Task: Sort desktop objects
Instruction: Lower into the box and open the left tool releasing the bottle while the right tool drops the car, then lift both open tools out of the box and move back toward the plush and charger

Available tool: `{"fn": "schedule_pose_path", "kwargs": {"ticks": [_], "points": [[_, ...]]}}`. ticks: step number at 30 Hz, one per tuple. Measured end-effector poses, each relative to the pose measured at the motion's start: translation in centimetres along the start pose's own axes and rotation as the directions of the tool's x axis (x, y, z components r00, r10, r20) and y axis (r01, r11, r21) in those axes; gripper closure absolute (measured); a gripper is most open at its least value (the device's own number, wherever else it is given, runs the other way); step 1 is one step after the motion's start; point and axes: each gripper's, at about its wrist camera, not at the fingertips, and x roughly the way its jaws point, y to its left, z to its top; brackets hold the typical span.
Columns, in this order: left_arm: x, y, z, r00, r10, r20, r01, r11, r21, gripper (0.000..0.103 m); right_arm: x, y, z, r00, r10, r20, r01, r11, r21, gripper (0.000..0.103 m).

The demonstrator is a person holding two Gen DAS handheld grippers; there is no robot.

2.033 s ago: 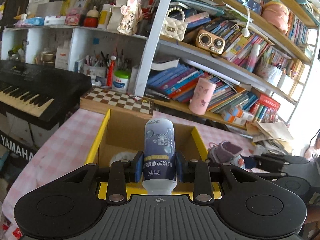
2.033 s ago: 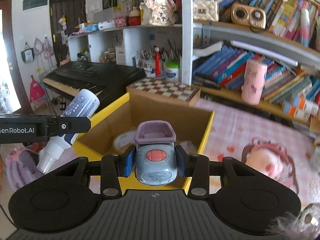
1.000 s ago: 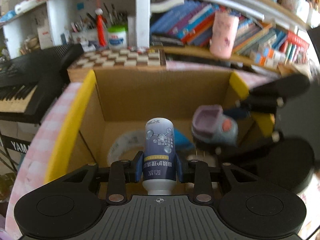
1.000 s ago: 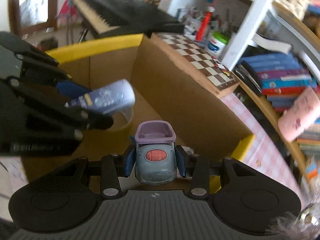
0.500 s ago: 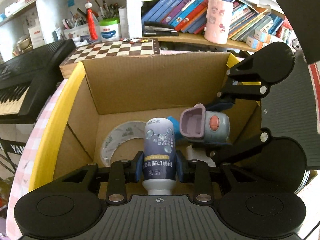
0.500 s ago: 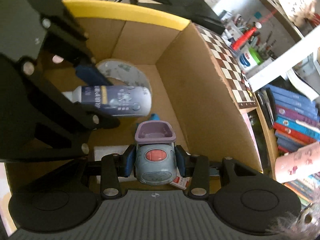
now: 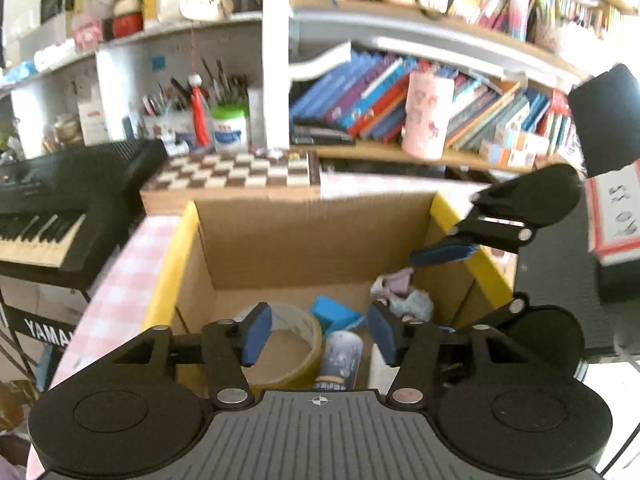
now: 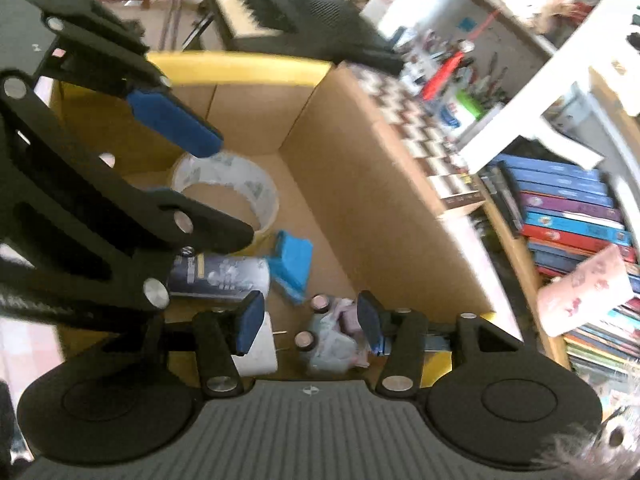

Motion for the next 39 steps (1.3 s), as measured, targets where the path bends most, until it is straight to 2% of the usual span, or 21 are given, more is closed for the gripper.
{"fn": "schedule_pose_path", "kwargs": {"ticks": [3,8,13,16,20,24,31,39], "points": [[-1.6,-0.1,0.0,0.999,-0.003,0.035,0.003,1.0,0.004,0.035,-2.2,-0.5,-0.3,0.998,-0.029,0.06,0.025,0.997,0.067,0.052],[-4.0,-0.2,-0.6,0.998,-0.022,0.064,0.022,1.0,0.007,0.031,-6.1,-0.2,-1.4,0.982,-0.085,0.167,0.062,0.989,0.137,0.052],[-6.1,-0.2,-1.7,0.997,-0.021,0.08,0.021,1.0,-0.004,0.029,-8.9,0.9,-2.7,0.96,-0.19,0.204,0.144,0.964,0.222,0.052],[-7.5,0.2,-2.4,0.995,-0.016,0.095,0.02,0.999,-0.041,0.028,-10.5,1.5,-3.6,0.941,-0.259,0.217,0.181,0.929,0.323,0.054],[-9.6,0.5,-3.3,0.992,0.0,0.123,0.007,0.998,-0.058,0.022,-12.2,1.8,-4.8,0.92,-0.336,0.203,0.211,0.86,0.465,0.054],[-11.4,0.7,-4.6,0.991,0.005,0.13,0.003,0.998,-0.063,0.022,-13.7,2.6,-5.9,0.914,-0.365,0.177,0.211,0.801,0.561,0.054],[-13.4,0.6,-6.7,0.993,0.005,0.122,0.005,0.997,-0.075,0.021,-15.8,6.0,-7.6,0.92,-0.37,0.132,0.206,0.741,0.638,0.053],[-14.9,0.5,-8.9,0.997,-0.009,0.083,0.015,0.998,-0.062,0.016,-17.4,9.7,-9.2,0.921,-0.378,0.092,0.218,0.697,0.683,0.048]]}}
